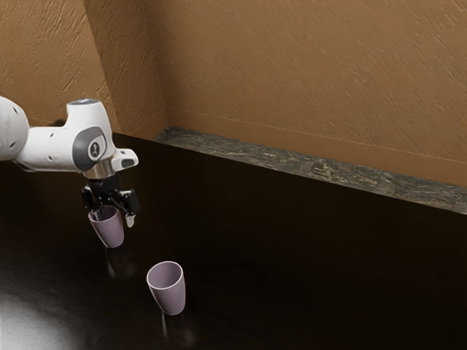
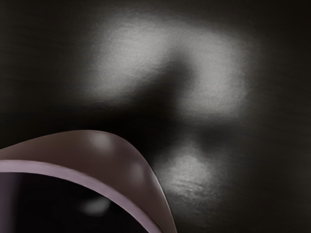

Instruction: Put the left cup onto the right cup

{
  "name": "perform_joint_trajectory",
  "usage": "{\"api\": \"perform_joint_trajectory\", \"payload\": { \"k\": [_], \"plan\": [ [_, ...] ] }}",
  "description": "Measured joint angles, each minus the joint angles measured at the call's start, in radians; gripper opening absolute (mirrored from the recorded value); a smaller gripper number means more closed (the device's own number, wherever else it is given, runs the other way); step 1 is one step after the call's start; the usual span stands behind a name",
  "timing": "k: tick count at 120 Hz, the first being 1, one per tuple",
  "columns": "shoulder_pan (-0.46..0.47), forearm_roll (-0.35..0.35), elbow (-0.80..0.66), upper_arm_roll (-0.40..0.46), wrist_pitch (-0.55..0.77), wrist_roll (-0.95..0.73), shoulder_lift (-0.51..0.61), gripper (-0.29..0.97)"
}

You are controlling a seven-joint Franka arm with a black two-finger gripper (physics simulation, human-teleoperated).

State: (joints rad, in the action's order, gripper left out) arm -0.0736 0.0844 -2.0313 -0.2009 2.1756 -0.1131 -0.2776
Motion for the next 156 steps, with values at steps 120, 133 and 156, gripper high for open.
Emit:
{"api": "perform_joint_trajectory", "payload": {
  "k": [120, 133, 156],
  "plan": [
    [0.02, -0.043, 0.002, 0.003, -0.068, 0.066, 0.1, -0.1],
    [0.036, -0.065, 0.005, 0.016, -0.097, 0.089, 0.144, -0.1],
    [0.066, -0.079, 0.011, 0.038, -0.167, 0.134, 0.194, -0.1]
  ]
}}
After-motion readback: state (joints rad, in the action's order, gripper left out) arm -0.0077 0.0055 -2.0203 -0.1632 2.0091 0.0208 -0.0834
